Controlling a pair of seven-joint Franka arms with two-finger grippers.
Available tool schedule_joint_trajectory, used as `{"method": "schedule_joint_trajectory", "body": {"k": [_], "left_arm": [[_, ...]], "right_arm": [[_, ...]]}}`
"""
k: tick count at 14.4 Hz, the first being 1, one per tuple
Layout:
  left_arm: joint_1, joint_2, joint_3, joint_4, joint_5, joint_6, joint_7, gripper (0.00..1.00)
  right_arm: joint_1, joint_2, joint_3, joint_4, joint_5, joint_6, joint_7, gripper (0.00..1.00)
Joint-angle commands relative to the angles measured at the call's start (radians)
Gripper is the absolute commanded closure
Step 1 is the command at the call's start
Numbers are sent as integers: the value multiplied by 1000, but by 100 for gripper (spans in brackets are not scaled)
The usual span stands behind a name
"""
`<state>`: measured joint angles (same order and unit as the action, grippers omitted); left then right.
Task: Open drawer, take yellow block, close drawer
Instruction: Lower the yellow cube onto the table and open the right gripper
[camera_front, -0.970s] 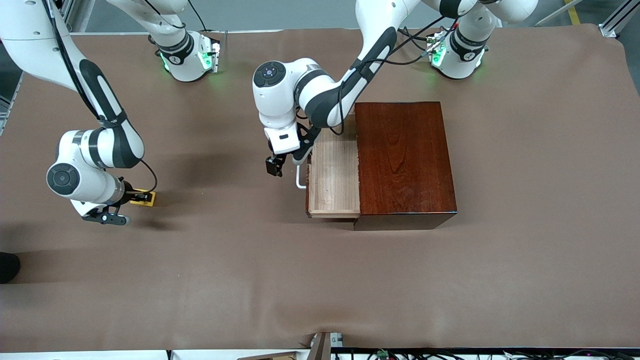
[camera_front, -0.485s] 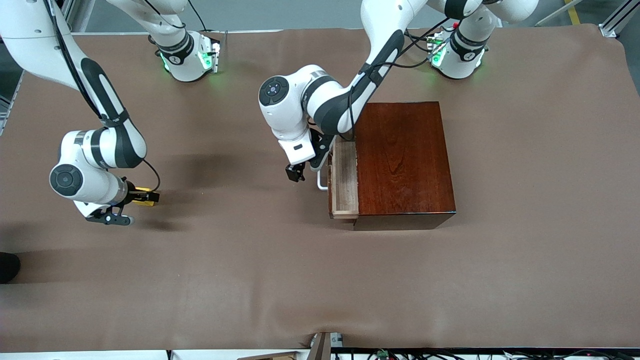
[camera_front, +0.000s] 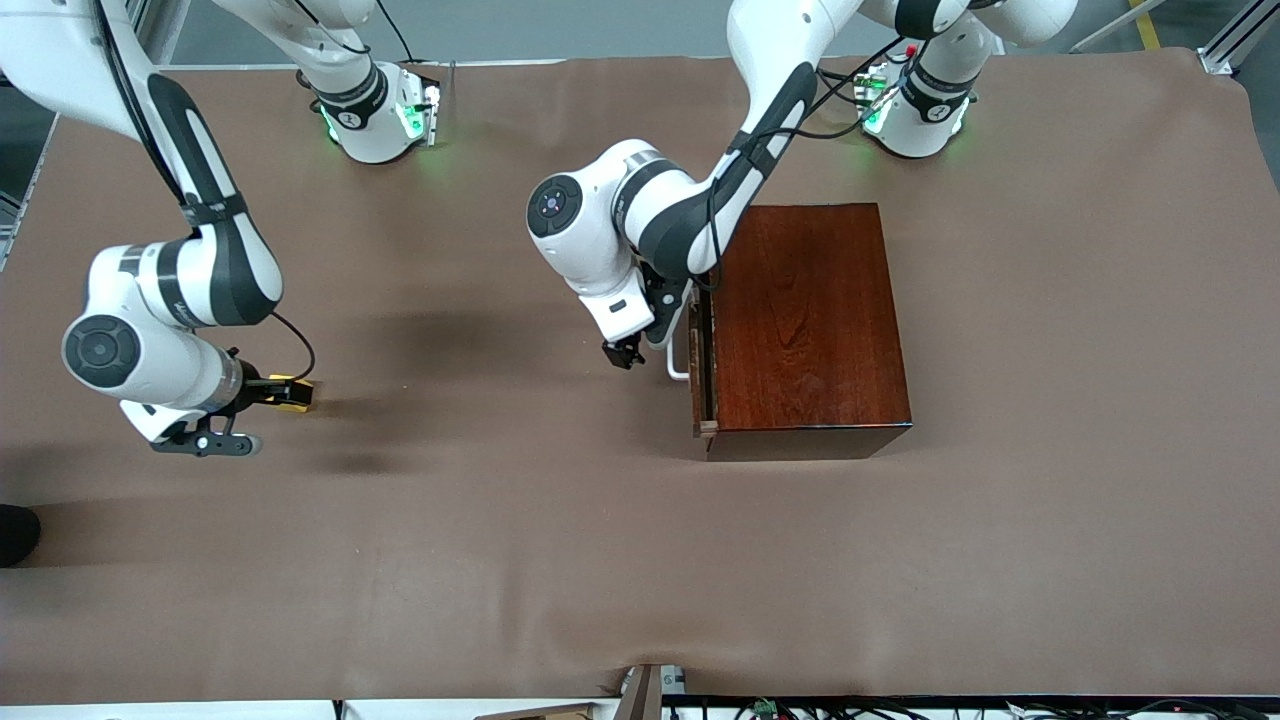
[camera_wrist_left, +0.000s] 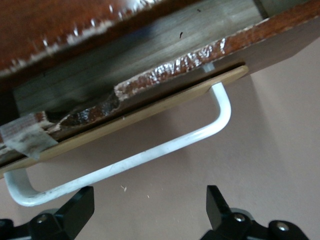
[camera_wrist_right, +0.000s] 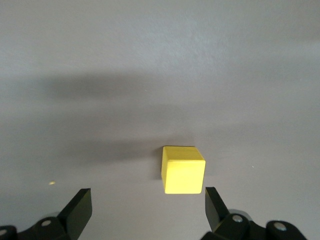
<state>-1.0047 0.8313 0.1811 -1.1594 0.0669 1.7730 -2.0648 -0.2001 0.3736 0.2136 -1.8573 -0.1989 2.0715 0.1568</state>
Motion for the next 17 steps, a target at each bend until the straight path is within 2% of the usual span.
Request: {"method": "schedule_joint_trajectory", "body": {"k": [1,4,6,9,11,14,17], "left_arm": [[11,-26,6,-37,30,-43,14,0],[14,-26,4,-45,56,-47,14,0],[14,-26,4,-45,56,-49,12,0],[8,-27,3,-43,57,-47,18,0],[-2,-30,-3,-39,118,-43,44,0],[6,-75,-12,-36,122,-40,245,0],[20,-133,-12,-34,116,-37,400,0]], "right_arm": [[-15,-28,29,59,64,-75,-17,0],[-15,-30,66,197,87,-227,-16,0],[-16,-30,72,272,145,-310,-17,0],[-9,-38,92,380,151,-440,-11,0],[-7,-42,110,485,153,-537,-11,0],[-10,-56,116,598,153,-692,-3,0],[-10,-94,116,619,154,-731,-6,0]]}}
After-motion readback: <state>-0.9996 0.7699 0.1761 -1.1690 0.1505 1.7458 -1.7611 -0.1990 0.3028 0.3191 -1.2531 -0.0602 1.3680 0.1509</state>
